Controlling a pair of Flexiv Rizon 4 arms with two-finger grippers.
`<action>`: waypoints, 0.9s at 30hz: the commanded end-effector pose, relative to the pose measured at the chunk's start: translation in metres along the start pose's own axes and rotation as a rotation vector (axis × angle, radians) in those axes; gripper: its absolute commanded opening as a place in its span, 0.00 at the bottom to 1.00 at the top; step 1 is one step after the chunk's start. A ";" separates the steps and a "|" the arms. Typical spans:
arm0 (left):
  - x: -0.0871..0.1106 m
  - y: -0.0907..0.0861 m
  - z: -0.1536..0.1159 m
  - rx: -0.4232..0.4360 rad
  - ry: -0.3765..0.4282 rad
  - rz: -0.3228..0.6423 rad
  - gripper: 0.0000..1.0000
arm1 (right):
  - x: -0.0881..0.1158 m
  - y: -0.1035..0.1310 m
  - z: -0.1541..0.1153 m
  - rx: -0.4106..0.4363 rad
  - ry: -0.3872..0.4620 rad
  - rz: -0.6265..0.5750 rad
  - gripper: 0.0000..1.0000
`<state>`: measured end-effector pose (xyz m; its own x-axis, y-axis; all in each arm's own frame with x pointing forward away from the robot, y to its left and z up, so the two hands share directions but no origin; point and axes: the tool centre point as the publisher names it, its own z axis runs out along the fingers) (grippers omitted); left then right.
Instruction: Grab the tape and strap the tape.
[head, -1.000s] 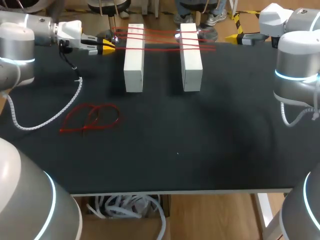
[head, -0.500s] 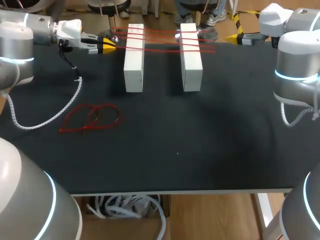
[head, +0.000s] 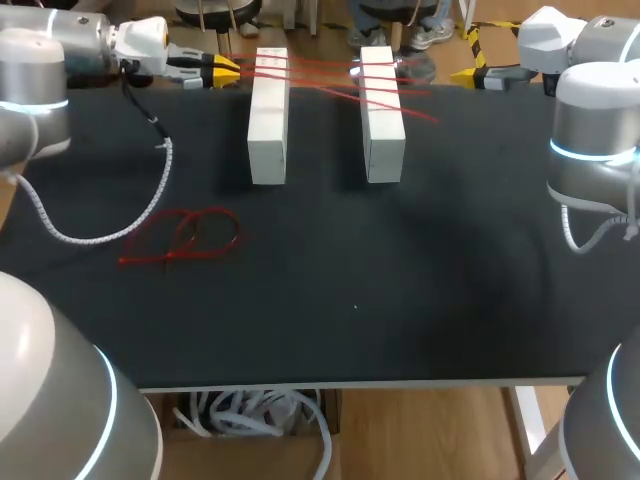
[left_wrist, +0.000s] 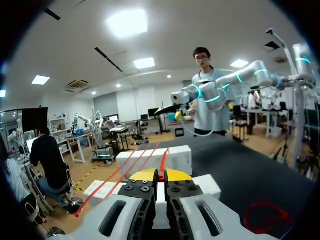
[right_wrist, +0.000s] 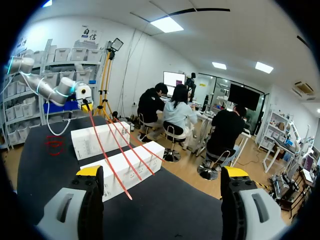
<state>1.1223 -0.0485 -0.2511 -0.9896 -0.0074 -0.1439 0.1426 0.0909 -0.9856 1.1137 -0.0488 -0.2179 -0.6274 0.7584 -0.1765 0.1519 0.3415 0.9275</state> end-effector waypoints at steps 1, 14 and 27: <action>0.017 -0.013 0.008 0.012 -0.044 0.012 0.00 | -0.001 0.000 0.000 0.001 0.002 0.000 1.00; 0.051 -0.040 0.031 0.143 -0.053 -0.082 0.00 | -0.001 0.000 0.000 0.001 0.002 0.000 1.00; 0.054 -0.047 0.031 0.121 -0.089 -0.155 0.00 | -0.001 0.000 0.000 0.001 0.002 0.000 1.00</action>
<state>1.0678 -0.0833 -0.2164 -0.9982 -0.0593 0.0097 -0.0073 -0.0399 -0.9992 1.1137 -0.0488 -0.2179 -0.6274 0.7584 -0.1765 0.1518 0.3415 0.9275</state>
